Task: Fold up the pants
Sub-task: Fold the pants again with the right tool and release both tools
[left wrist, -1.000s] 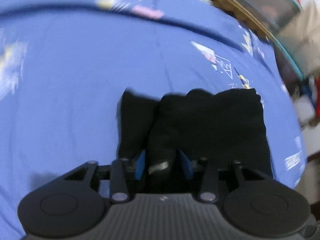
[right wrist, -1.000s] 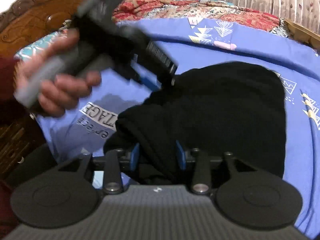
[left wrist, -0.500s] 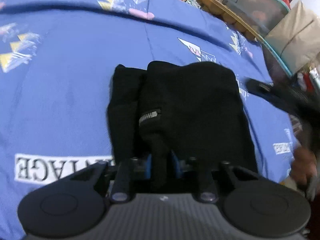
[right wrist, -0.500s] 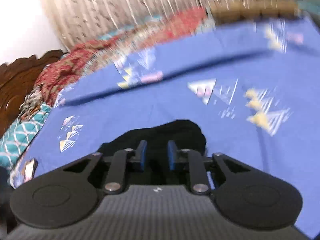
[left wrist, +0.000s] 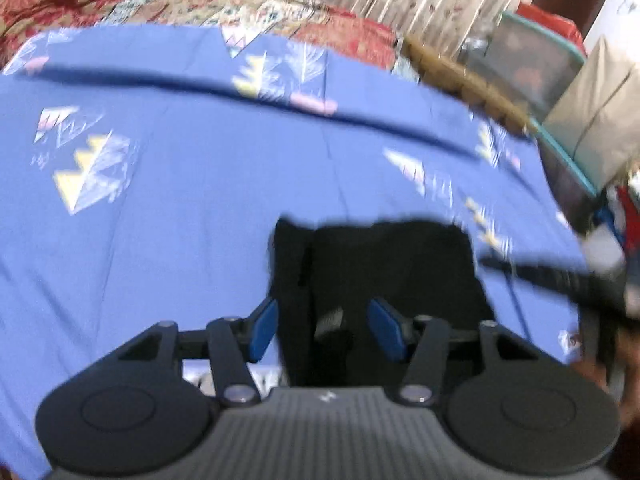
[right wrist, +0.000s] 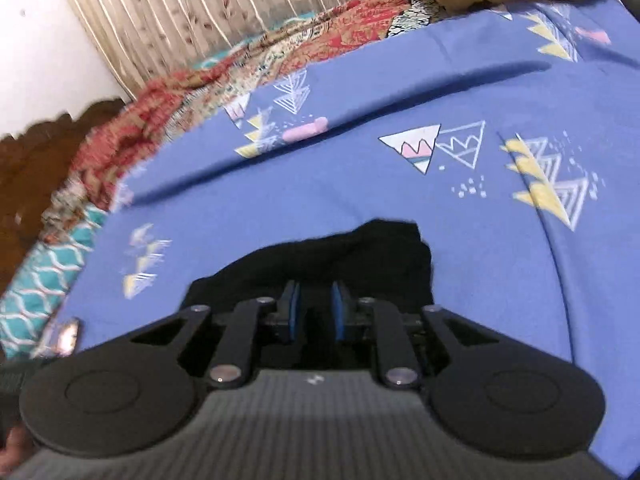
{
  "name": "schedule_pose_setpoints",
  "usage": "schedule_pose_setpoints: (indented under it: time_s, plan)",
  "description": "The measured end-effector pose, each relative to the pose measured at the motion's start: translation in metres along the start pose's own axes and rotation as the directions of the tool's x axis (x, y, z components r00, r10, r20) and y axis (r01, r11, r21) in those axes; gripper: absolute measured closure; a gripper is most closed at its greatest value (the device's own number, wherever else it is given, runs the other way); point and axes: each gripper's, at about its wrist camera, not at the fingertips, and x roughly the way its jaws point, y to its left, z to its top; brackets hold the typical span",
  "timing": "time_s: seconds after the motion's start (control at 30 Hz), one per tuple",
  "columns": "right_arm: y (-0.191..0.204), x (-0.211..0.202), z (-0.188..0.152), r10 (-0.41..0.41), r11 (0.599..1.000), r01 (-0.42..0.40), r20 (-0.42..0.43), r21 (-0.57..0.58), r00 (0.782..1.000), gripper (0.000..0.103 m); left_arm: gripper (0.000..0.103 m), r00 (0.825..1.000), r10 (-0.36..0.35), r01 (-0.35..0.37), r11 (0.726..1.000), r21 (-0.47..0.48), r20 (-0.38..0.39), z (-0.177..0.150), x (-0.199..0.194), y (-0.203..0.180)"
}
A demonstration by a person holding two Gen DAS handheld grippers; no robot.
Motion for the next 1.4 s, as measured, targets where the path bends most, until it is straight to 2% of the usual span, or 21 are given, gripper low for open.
schedule_pose_setpoints:
  time_s: [0.03, 0.17, 0.23, 0.27, 0.33, 0.37, 0.43, 0.47, 0.53, 0.6, 0.73, 0.83, 0.93, 1.03, 1.1, 1.17, 1.2, 1.23, 1.27, 1.33, 1.4]
  plan:
    - [-0.003, -0.004, -0.005, 0.014, 1.000, -0.014, -0.001, 0.007, 1.000, 0.082, 0.057, 1.000, -0.020, 0.020, 1.000, -0.002, 0.004, 0.010, 0.005, -0.003]
    - [0.000, -0.017, -0.024, 0.116, 0.992, -0.114, -0.041, 0.050, 0.992, 0.082, 0.089, 0.996, -0.088, 0.089, 0.994, 0.055, -0.024, 0.022, 0.031, -0.031]
    - [0.005, -0.013, -0.028, 0.173, 0.984, -0.169, -0.073, 0.060, 0.982, 0.081, 0.095, 0.987, -0.138, 0.143, 0.987, 0.066, -0.080, 0.022, 0.054, -0.047]
    - [0.008, -0.009, -0.035, 0.206, 0.977, -0.201, -0.090, 0.066, 0.974, 0.082, 0.097, 0.987, -0.129, 0.137, 0.988, 0.074, -0.098, 0.021, 0.066, -0.053]
    - [0.012, 0.003, -0.043, 0.214, 0.975, -0.205, -0.121, 0.082, 0.969, 0.083, 0.099, 0.995, 0.032, -0.020, 0.993, 0.119, -0.097, 0.013, 0.092, -0.053]
    - [0.012, 0.010, -0.046, 0.217, 0.974, -0.203, -0.144, 0.105, 0.965, 0.086, 0.097, 0.988, 0.103, -0.091, 0.990, 0.110, -0.114, 0.010, 0.106, -0.045]
    - [0.004, 0.028, -0.057, 0.221, 0.968, -0.190, -0.199, 0.164, 0.955, 0.100, 0.097, 0.989, 0.057, -0.058, 0.998, -0.008, -0.137, 0.007, 0.118, -0.018]
    - [0.000, 0.032, -0.059, 0.240, 0.960, -0.202, -0.195, 0.196, 0.951, 0.100, 0.097, 0.990, 0.043, -0.045, 0.999, -0.018, -0.134, 0.007, 0.115, -0.014]
    - [0.000, 0.030, -0.057, 0.258, 0.953, -0.218, -0.185, 0.212, 0.948, 0.100, 0.097, 0.990, 0.075, -0.068, 0.996, 0.060, -0.118, 0.006, 0.103, -0.023]
    - [0.003, 0.019, -0.051, 0.268, 0.952, -0.234, -0.163, 0.199, 0.950, 0.095, 0.097, 0.993, 0.084, -0.075, 0.993, 0.095, -0.089, 0.002, 0.085, -0.027]
    - [0.013, -0.005, -0.050, 0.301, 0.949, -0.282, -0.137, 0.142, 0.944, 0.080, 0.094, 0.999, -0.029, 0.032, 0.998, 0.052, -0.044, -0.007, 0.037, -0.016]
    - [0.016, 0.002, -0.060, 0.281, 0.957, -0.258, -0.196, 0.135, 0.940, 0.082, 0.093, 0.995, -0.087, 0.090, 0.994, 0.056, -0.056, -0.029, 0.023, -0.017]
    - [0.008, 0.026, -0.067, 0.235, 0.965, -0.193, -0.258, 0.177, 0.937, 0.088, 0.093, 0.991, -0.001, 0.019, 0.991, 0.134, -0.137, -0.061, 0.038, -0.015]
    - [0.020, 0.012, -0.054, 0.256, 0.965, -0.238, -0.212, 0.110, 0.943, 0.083, 0.093, 0.995, -0.016, 0.029, 0.991, 0.129, -0.102, -0.059, 0.023, -0.014]
    - [0.021, -0.005, -0.042, 0.259, 0.966, -0.252, -0.138, 0.063, 0.956, 0.064, 0.075, 0.998, -0.053, 0.056, 0.991, 0.124, -0.028, -0.048, 0.003, -0.011]
    - [0.009, -0.021, -0.029, 0.230, 0.972, -0.227, -0.041, 0.064, 0.972, 0.034, 0.018, 0.998, -0.028, 0.022, 0.992, 0.123, 0.052, -0.040, -0.010, -0.006]
    - [0.000, -0.025, -0.026, 0.195, 0.978, -0.195, 0.002, 0.072, 0.981, 0.028, 0.011, 0.997, -0.012, 0.003, 0.993, 0.118, 0.080, -0.036, -0.013, -0.003]
    - [-0.008, -0.028, -0.022, 0.150, 0.984, -0.152, 0.034, 0.088, 0.988, 0.018, 0.009, 0.996, -0.001, -0.008, 0.995, 0.104, 0.085, -0.032, -0.012, 0.000]
    - [-0.017, -0.028, -0.017, 0.109, 0.987, -0.114, 0.052, 0.115, 0.993, 0.015, 0.008, 0.998, -0.003, -0.003, 0.996, 0.087, 0.069, -0.028, -0.008, 0.003]
    - [-0.035, -0.021, -0.012, 0.087, 0.980, -0.095, 0.051, 0.176, 0.995, 0.016, 0.000, 0.999, -0.048, 0.049, 0.998, 0.031, -0.004, -0.021, 0.009, 0.010]
    - [-0.048, -0.009, -0.011, 0.078, 0.970, -0.085, 0.039, 0.227, 0.996, 0.016, 0.000, 0.992, -0.102, 0.100, 0.994, -0.034, -0.080, -0.018, 0.029, 0.019]
